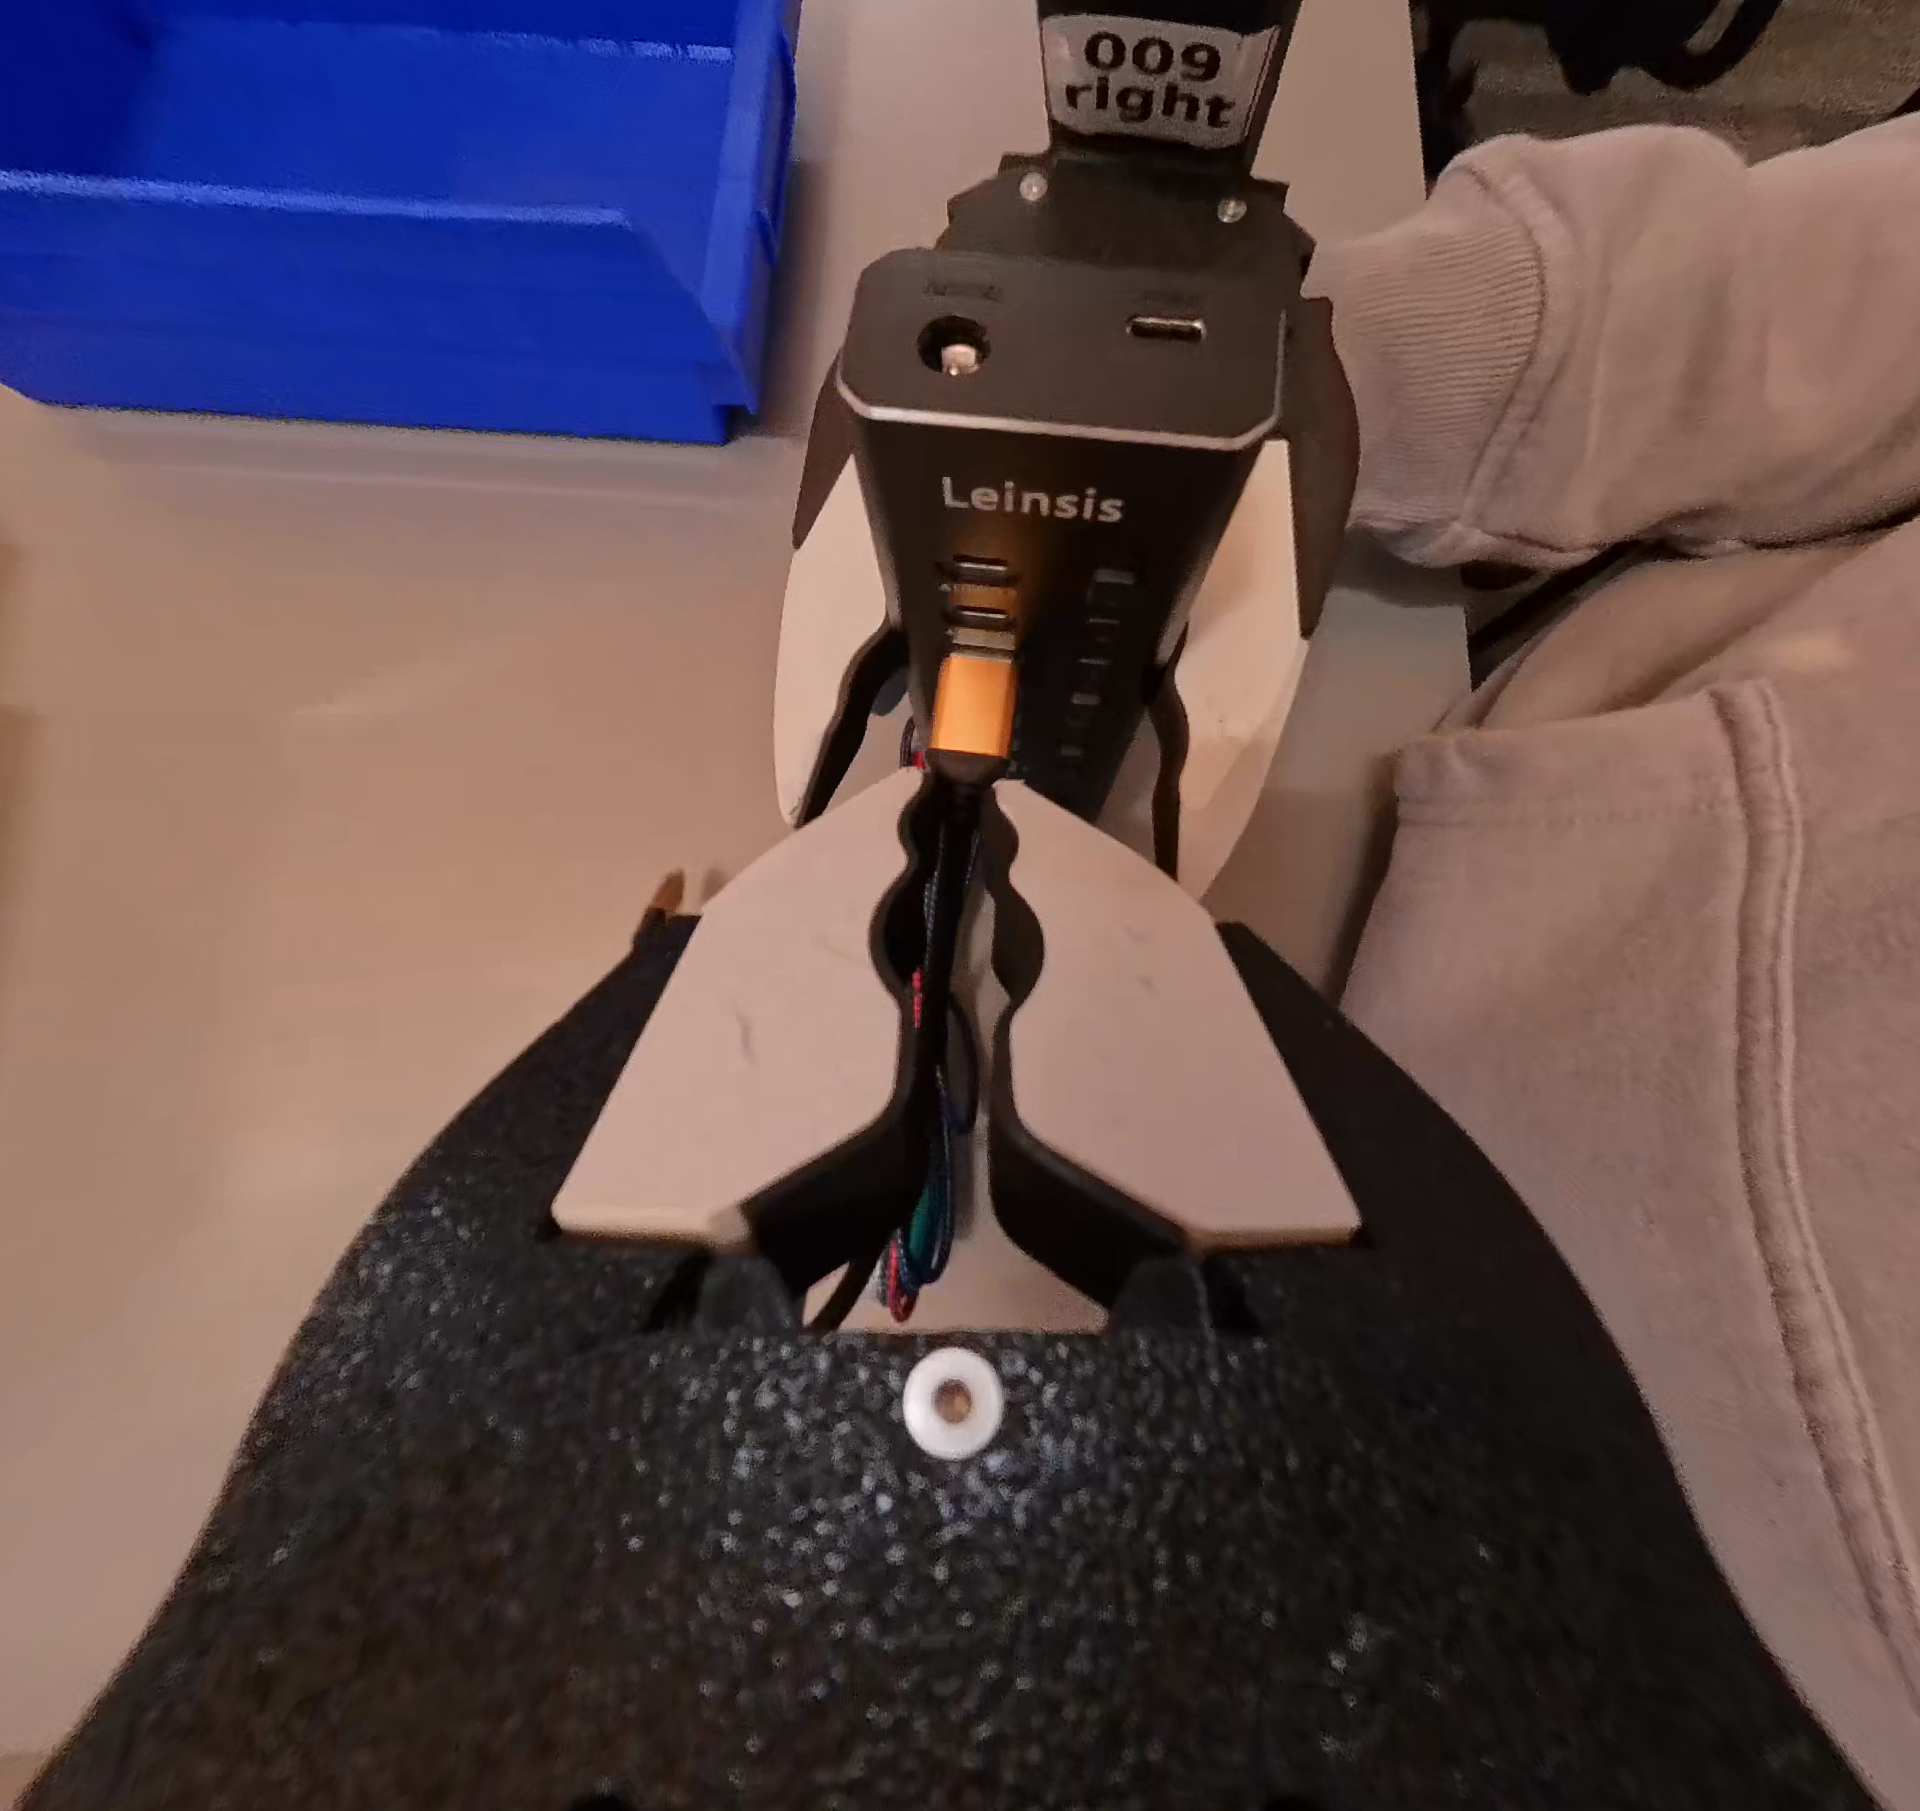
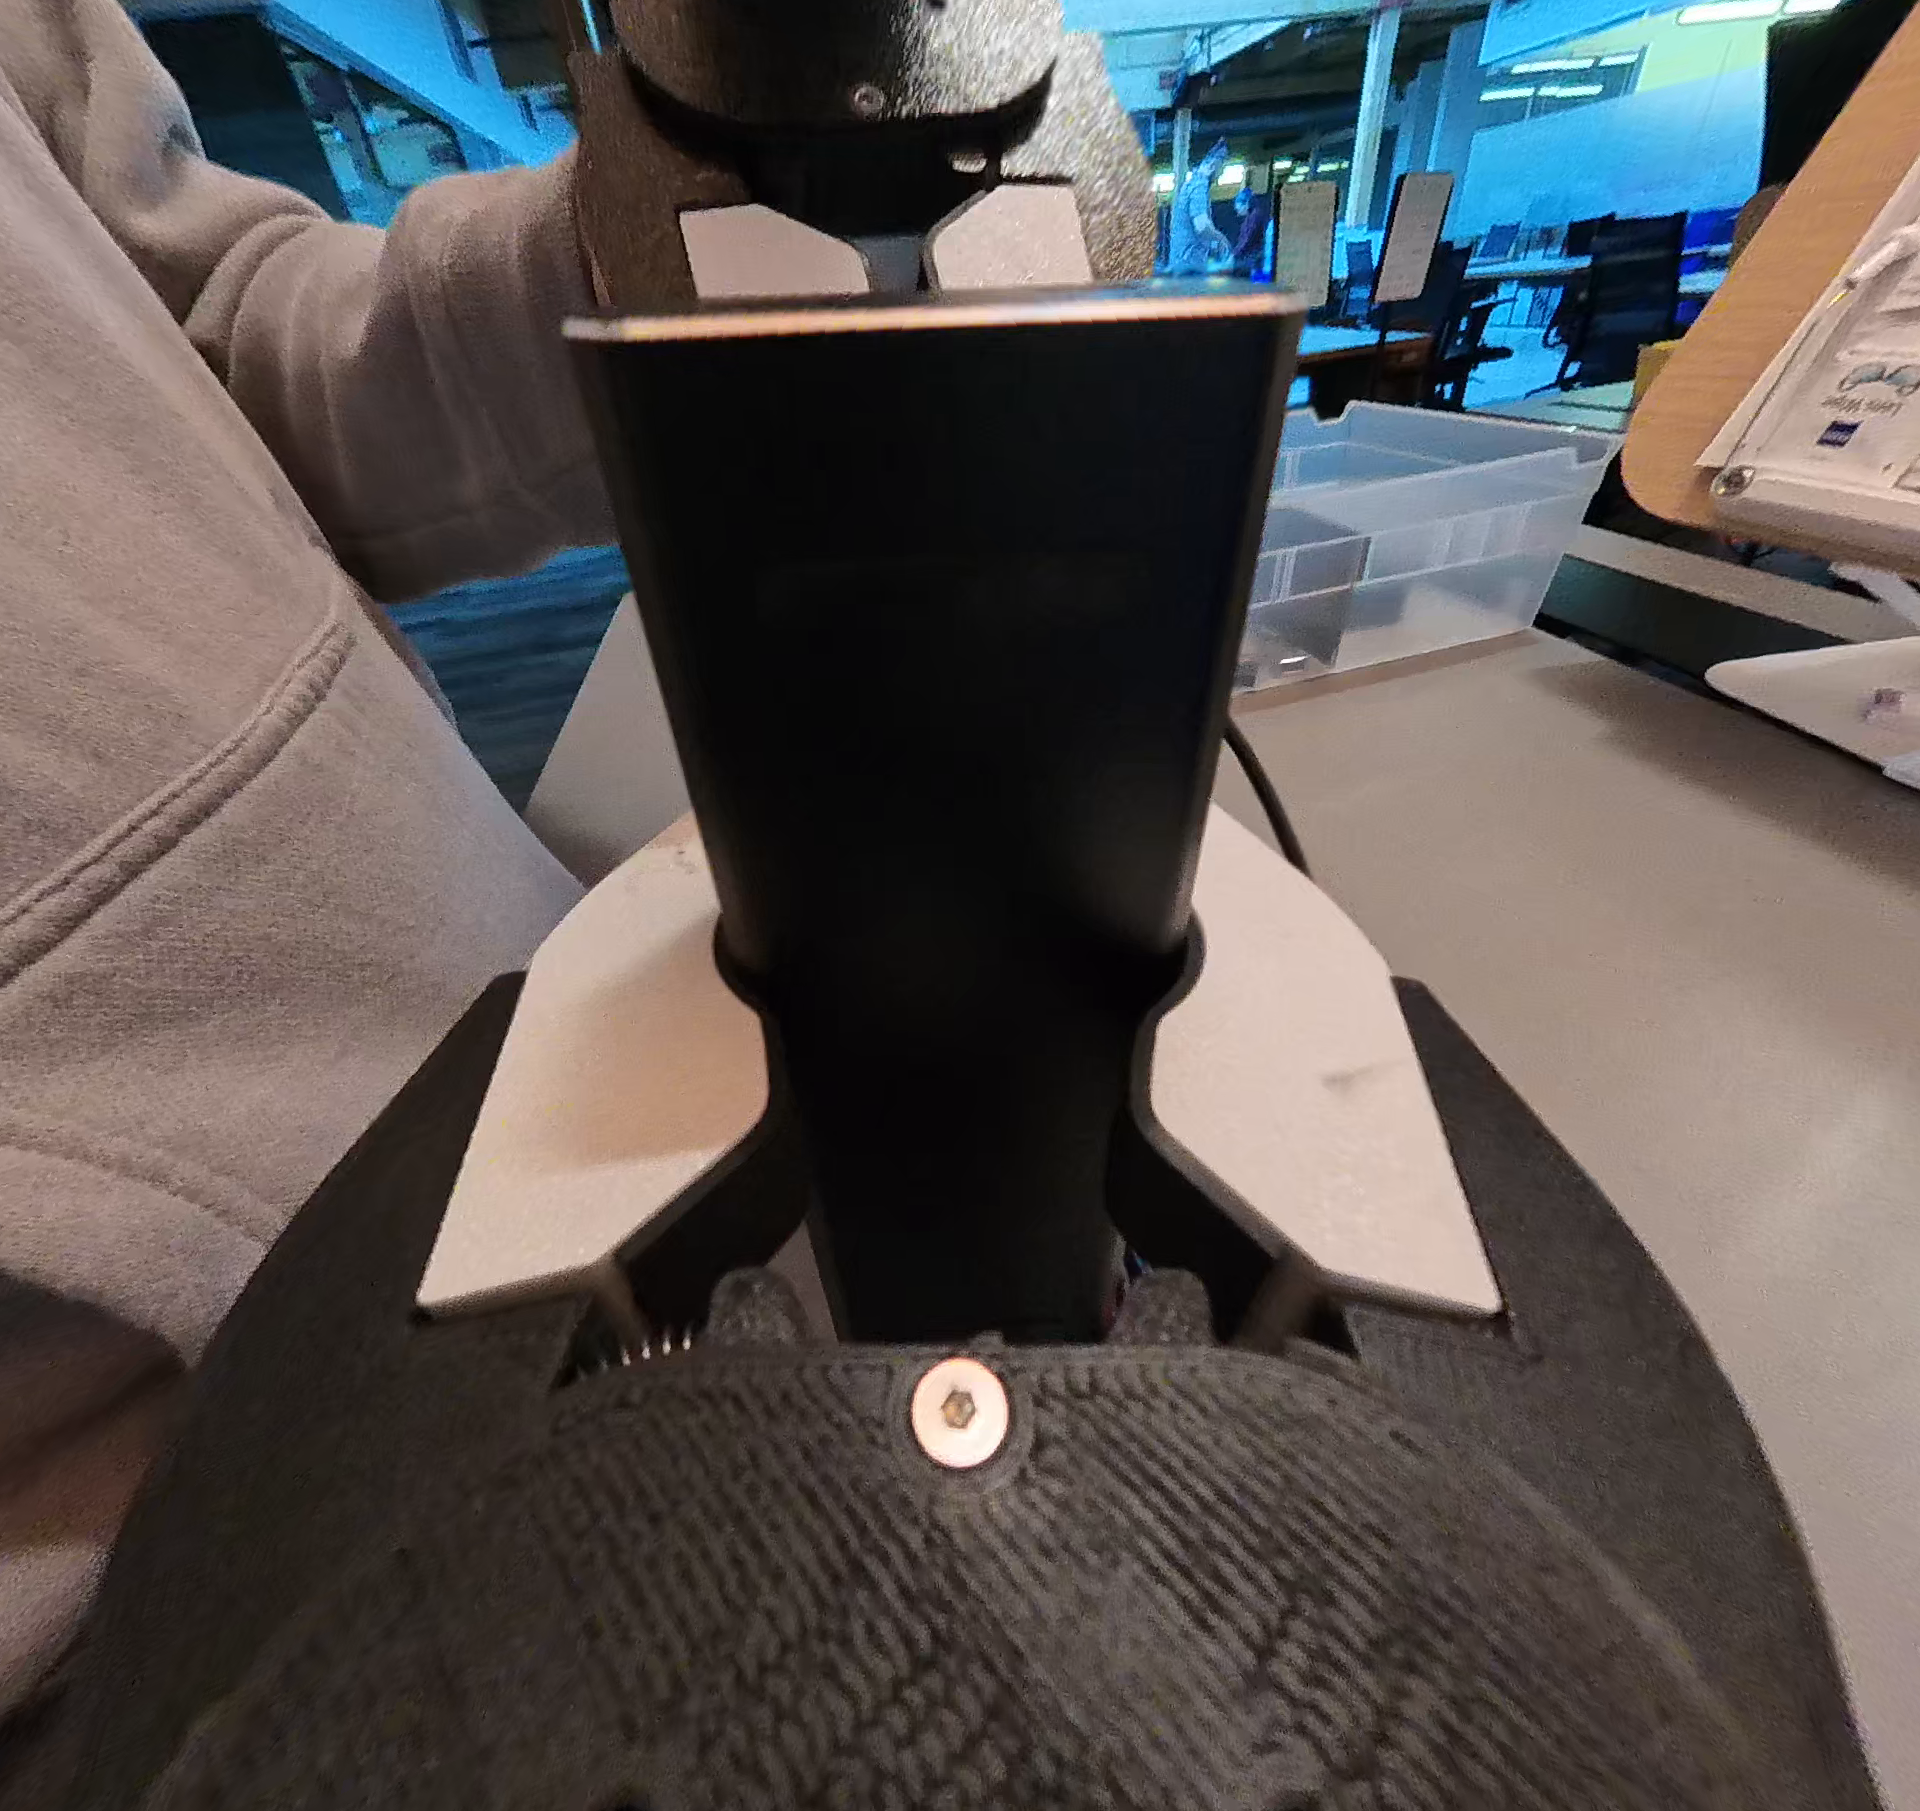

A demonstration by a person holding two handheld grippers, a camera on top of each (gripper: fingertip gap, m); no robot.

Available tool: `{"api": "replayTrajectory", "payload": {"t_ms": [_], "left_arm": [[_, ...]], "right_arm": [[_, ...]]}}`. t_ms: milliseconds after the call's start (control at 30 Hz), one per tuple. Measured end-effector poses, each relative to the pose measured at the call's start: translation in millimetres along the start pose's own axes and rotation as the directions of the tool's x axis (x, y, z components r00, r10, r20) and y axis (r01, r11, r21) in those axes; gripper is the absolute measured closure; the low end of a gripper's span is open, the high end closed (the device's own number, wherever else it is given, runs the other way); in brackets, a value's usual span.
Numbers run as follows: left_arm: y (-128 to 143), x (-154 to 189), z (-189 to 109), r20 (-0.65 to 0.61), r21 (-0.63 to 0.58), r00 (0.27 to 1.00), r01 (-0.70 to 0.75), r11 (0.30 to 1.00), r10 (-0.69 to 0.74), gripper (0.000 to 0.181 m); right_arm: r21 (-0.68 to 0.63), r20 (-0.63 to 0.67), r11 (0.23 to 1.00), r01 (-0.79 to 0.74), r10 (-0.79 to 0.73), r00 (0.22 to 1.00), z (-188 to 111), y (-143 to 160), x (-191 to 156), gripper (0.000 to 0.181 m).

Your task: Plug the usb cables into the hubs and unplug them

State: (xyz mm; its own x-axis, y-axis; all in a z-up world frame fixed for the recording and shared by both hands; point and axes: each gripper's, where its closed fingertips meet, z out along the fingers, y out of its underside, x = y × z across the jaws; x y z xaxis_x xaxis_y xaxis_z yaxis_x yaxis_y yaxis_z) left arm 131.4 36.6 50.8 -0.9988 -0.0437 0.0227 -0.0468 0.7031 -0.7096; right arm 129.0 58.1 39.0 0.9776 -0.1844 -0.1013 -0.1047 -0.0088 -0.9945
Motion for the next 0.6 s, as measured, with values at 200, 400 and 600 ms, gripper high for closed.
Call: {"api": "replayTrajectory", "payload": {"t_ms": [200, 400, 600], "left_arm": [[-24, -38, -61, 0.273, 0.201, 0.959, 0.014, 0.979, -0.07, 0.149], [5, -78, -132, 0.43, 0.383, 0.859, 0.106, 0.918, -0.278, 0.144], [66, -60, -93, 0.325, 0.287, 0.874, 0.272, 0.918, -0.361, 0.14]], "right_arm": [[0.117, -0.062, 0.992, 0.045, -0.038, 0.997, -10, -33, 4, 0.108], [0.133, -0.209, 0.973, 0.188, -0.158, 0.965, -52, -104, 33, 0.107], [0.075, -0.536, 0.956, 0.282, -0.2, 0.82, -121, -182, 99, 0.108]]}}
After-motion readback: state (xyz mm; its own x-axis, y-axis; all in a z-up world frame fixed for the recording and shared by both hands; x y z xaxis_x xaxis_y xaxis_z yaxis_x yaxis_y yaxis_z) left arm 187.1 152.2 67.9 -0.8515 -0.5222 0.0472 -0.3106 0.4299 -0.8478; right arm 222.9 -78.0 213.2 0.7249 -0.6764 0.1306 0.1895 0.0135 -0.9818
